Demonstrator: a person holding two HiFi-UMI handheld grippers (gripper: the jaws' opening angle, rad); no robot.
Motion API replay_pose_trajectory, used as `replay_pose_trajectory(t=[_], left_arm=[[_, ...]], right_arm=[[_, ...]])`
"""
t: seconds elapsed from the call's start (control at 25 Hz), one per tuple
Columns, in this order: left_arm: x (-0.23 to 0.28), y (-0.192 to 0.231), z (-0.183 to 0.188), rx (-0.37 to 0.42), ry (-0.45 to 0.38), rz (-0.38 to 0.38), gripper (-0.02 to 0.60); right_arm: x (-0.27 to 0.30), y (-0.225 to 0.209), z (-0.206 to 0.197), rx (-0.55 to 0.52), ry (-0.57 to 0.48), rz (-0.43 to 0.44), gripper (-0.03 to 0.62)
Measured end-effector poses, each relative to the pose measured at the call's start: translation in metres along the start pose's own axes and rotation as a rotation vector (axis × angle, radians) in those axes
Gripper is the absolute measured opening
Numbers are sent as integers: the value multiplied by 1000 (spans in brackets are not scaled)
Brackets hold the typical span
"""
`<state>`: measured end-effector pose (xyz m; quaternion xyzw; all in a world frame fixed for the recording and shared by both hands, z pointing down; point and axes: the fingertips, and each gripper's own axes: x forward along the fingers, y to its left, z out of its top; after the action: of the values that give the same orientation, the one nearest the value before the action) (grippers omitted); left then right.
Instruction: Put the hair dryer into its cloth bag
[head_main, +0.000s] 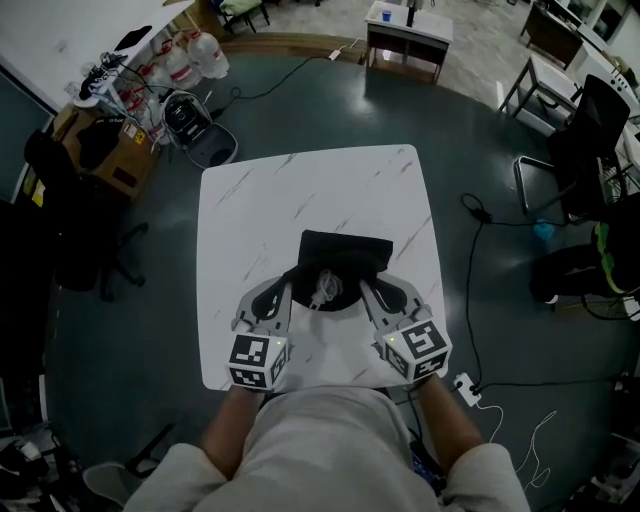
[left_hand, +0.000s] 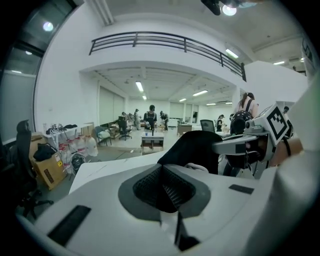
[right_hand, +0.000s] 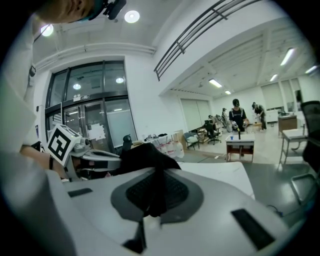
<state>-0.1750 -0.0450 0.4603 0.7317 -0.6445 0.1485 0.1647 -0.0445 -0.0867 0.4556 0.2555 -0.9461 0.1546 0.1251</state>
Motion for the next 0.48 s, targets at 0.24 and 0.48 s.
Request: replay_pose_trajectory(t=[0.24, 0.48], left_arm=[[11, -1, 28, -27, -21, -47, 14], [32, 4, 62, -18, -47, -75, 14]], right_arm=[[3, -16, 23, 3, -25, -14, 23], [18, -30, 52, -32, -31, -1, 23]])
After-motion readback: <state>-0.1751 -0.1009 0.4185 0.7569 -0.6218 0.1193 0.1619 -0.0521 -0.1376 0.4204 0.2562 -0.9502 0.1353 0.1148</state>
